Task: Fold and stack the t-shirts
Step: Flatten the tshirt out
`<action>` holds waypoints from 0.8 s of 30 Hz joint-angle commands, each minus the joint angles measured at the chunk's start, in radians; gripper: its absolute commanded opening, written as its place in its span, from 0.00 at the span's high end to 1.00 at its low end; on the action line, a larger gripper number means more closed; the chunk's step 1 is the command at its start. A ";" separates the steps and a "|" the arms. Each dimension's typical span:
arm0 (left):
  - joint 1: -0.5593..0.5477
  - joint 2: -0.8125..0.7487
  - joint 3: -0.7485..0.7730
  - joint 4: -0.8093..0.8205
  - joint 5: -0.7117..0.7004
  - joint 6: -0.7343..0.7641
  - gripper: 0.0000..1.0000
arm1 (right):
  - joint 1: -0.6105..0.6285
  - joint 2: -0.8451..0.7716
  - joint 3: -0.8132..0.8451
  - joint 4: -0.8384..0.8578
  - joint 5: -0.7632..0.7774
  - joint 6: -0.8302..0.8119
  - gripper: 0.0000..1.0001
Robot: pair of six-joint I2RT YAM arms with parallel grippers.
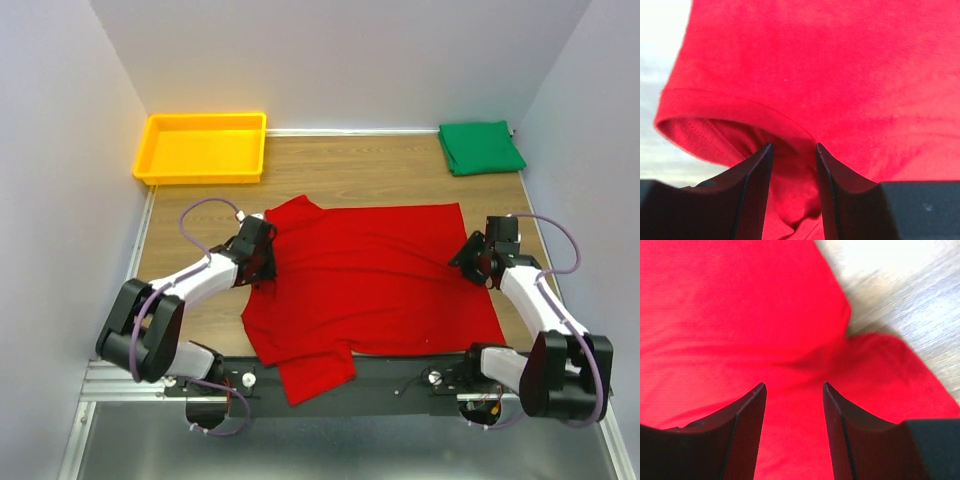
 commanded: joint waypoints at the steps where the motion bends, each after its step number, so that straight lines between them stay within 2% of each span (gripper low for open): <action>1: -0.025 -0.107 -0.087 -0.037 0.085 -0.061 0.52 | -0.008 -0.072 0.015 -0.076 -0.090 0.007 0.45; 5: -0.033 -0.228 -0.087 -0.045 0.088 -0.084 0.52 | 0.076 -0.014 0.113 -0.020 -0.183 -0.077 0.45; 9: -0.030 -0.283 -0.024 -0.042 0.027 -0.101 0.51 | 0.364 0.194 0.321 0.032 -0.145 -0.175 0.45; 11: -0.025 -0.277 0.002 -0.033 -0.016 -0.101 0.51 | 0.422 0.285 0.418 0.048 -0.156 -0.235 0.45; 16: 0.017 -0.176 0.046 0.053 -0.032 -0.081 0.53 | 0.546 0.603 0.757 0.072 -0.216 -0.373 0.46; 21: 0.057 -0.006 0.115 0.101 -0.004 -0.039 0.62 | 0.588 0.843 1.074 0.085 -0.346 -0.459 0.47; 24: 0.065 0.068 0.154 0.096 -0.006 -0.003 0.67 | 0.601 0.984 1.185 0.091 -0.392 -0.468 0.47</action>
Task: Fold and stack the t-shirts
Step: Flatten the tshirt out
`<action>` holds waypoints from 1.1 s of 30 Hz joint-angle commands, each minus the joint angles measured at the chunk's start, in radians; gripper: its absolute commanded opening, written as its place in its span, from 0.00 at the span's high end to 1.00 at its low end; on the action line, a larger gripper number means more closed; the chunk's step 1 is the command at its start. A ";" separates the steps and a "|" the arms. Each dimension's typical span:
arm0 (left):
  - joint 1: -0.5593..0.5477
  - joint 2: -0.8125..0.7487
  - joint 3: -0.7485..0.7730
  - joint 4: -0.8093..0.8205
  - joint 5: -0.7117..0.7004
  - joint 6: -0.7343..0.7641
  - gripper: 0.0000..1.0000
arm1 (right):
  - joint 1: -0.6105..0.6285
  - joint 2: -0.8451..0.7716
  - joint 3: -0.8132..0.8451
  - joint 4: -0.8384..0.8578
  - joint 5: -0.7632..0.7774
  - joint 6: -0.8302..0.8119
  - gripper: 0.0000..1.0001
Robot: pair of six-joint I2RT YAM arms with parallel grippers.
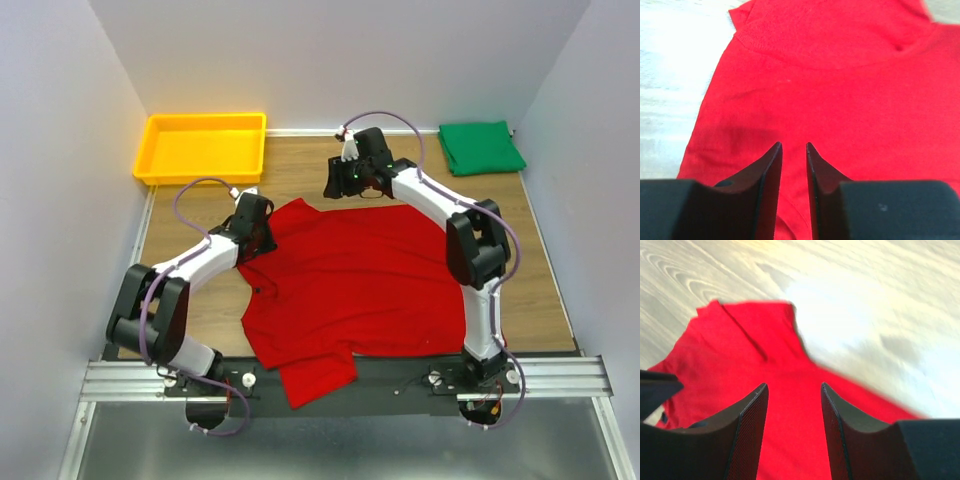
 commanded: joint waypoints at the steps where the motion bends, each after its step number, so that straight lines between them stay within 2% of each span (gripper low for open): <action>1: 0.008 0.078 0.057 0.023 -0.021 0.055 0.68 | 0.019 0.170 0.160 0.007 -0.115 -0.062 0.47; 8: 0.034 0.173 0.080 0.032 -0.021 0.084 0.70 | 0.050 0.396 0.366 0.033 -0.190 -0.033 0.47; 16: 0.039 0.236 0.080 0.031 0.008 0.092 0.71 | 0.066 0.565 0.547 0.050 -0.244 0.012 0.46; 24: 0.039 0.248 0.062 0.032 0.027 0.096 0.71 | 0.083 0.620 0.572 0.053 -0.324 0.016 0.47; 29: 0.039 0.245 0.057 0.029 0.035 0.098 0.71 | 0.089 0.634 0.574 0.053 -0.304 0.018 0.57; 32: 0.039 0.235 0.042 0.028 0.035 0.098 0.71 | 0.089 0.628 0.578 0.054 -0.223 0.019 0.78; 33: 0.039 0.228 0.034 0.025 0.033 0.098 0.70 | 0.088 0.625 0.571 0.054 -0.173 0.021 0.89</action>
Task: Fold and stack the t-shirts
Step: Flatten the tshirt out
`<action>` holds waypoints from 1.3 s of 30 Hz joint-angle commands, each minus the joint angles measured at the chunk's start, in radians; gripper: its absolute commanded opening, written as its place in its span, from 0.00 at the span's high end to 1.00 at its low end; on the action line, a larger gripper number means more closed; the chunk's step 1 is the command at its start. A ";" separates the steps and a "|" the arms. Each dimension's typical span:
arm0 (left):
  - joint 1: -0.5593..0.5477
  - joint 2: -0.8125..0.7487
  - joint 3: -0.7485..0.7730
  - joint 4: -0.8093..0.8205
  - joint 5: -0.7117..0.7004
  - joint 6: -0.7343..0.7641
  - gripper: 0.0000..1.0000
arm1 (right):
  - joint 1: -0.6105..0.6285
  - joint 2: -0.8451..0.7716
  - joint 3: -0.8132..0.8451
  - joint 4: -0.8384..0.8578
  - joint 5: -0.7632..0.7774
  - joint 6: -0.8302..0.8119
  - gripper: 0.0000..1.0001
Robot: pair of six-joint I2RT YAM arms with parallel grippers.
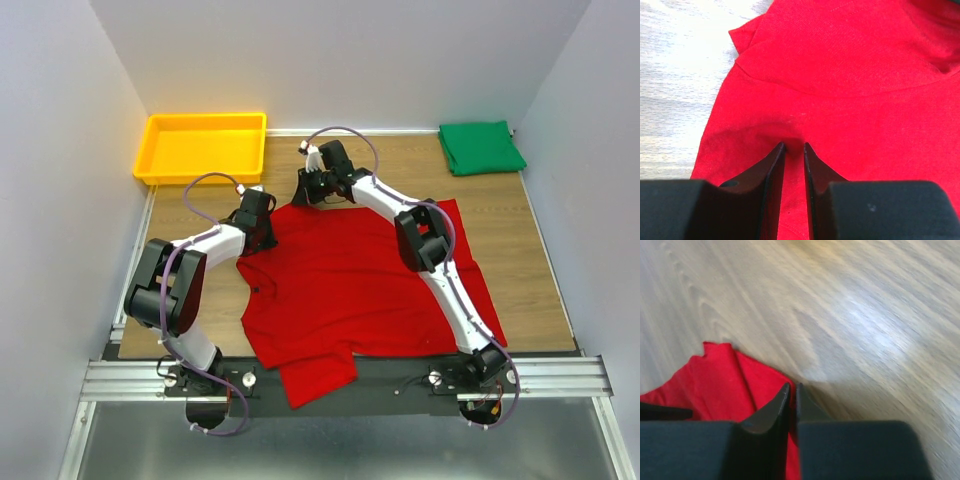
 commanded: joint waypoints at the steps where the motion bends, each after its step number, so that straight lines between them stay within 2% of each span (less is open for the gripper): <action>1: 0.003 0.011 -0.046 -0.039 0.019 0.009 0.70 | 0.011 0.028 0.013 -0.018 0.125 0.004 0.93; 3: 0.003 -0.001 -0.054 -0.045 0.021 0.006 0.71 | 0.006 0.017 0.005 -0.013 0.164 0.019 0.99; 7: 0.005 -0.004 -0.072 -0.045 0.028 0.005 0.71 | -0.032 -0.038 -0.056 0.028 0.262 0.082 0.99; 12: 0.005 0.001 -0.092 -0.040 0.039 0.003 0.71 | -0.063 -0.138 -0.223 0.134 0.375 0.178 0.99; 18: 0.005 -0.003 -0.094 -0.040 0.048 0.002 0.71 | -0.082 -0.166 -0.300 0.176 0.412 0.252 0.99; 23: 0.006 -0.003 -0.092 -0.043 0.044 0.005 0.70 | -0.082 -0.153 -0.285 0.180 0.393 0.264 0.99; 25: 0.006 0.001 -0.083 -0.046 0.038 0.005 0.70 | -0.082 -0.147 -0.265 0.180 0.382 0.255 0.94; 27: 0.012 0.007 -0.065 -0.049 0.030 0.006 0.70 | -0.083 -0.152 -0.255 0.180 0.374 0.242 0.81; 28: 0.015 0.010 -0.057 -0.049 0.025 0.009 0.69 | -0.085 -0.158 -0.255 0.179 0.376 0.234 0.70; 30: 0.023 0.027 -0.017 -0.061 0.013 0.017 0.68 | -0.088 -0.199 -0.281 0.179 0.388 0.215 0.61; 31: 0.029 0.033 0.000 -0.071 -0.001 0.026 0.66 | -0.098 -0.219 -0.315 0.180 0.403 0.211 0.54; 35: 0.034 0.024 0.076 -0.106 -0.079 0.051 0.52 | -0.170 -0.368 -0.427 0.177 0.416 0.191 0.48; 39: 0.037 0.007 0.151 -0.134 -0.163 0.086 0.47 | -0.259 -0.584 -0.658 0.170 0.504 0.117 0.48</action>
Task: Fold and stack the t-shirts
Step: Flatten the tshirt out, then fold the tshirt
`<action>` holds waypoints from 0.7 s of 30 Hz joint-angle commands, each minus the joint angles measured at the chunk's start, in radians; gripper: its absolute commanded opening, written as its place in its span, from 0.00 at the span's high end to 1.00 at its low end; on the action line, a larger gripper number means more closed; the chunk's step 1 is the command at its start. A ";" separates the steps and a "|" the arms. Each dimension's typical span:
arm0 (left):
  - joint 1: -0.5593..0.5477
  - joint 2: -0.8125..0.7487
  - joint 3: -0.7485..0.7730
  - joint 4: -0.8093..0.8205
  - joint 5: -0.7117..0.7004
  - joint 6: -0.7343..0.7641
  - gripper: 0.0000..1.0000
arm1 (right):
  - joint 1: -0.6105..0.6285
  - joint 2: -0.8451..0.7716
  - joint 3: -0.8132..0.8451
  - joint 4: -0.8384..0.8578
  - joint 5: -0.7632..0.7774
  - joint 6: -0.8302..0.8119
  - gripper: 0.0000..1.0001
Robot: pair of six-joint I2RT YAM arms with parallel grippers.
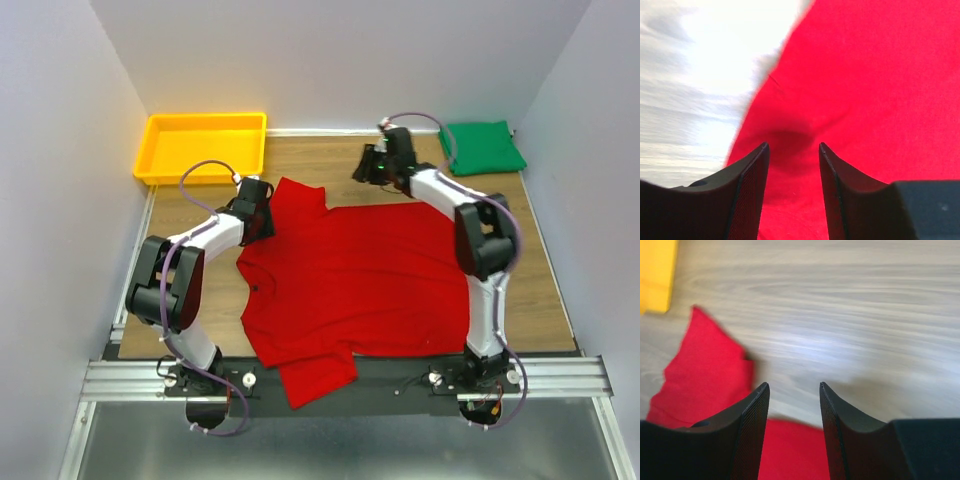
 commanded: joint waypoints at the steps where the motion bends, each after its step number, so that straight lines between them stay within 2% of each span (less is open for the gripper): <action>1: 0.012 -0.006 0.084 -0.065 -0.135 0.058 0.47 | -0.112 -0.202 -0.162 -0.013 0.134 -0.085 0.48; 6: 0.024 0.057 0.160 -0.080 -0.156 0.104 0.49 | -0.174 -0.407 -0.398 -0.037 0.284 -0.145 0.46; 11: 0.036 0.131 0.225 -0.111 -0.153 0.138 0.56 | -0.212 -0.509 -0.537 -0.042 0.331 -0.148 0.45; 21: 0.045 0.205 0.268 -0.131 -0.091 0.169 0.57 | -0.299 -0.567 -0.627 -0.045 0.337 -0.126 0.45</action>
